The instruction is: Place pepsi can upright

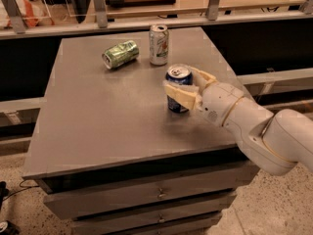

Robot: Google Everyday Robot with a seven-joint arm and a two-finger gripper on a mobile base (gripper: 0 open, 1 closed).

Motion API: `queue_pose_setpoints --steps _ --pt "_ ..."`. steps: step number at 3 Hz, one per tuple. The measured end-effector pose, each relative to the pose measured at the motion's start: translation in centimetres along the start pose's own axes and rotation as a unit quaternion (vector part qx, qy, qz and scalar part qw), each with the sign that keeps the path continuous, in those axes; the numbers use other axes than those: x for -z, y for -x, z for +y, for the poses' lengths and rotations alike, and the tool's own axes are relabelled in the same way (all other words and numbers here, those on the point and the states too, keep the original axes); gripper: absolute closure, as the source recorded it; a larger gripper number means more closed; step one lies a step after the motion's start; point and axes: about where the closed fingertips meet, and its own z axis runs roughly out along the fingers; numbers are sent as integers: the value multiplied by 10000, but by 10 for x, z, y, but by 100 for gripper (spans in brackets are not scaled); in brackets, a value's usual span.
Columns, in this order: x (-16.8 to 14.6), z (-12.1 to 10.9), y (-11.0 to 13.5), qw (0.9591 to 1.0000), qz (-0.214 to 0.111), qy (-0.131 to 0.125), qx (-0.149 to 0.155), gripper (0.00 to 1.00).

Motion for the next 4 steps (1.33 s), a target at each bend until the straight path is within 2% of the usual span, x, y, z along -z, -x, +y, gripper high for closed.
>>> queue_pose_setpoints --steps 2,3,4 --pt "6 3 -7 9998 -61 -80 -179 100" --pt "8 4 -10 9996 -87 -119 -255 82" --pt "10 5 -11 9995 -91 -148 -274 58"
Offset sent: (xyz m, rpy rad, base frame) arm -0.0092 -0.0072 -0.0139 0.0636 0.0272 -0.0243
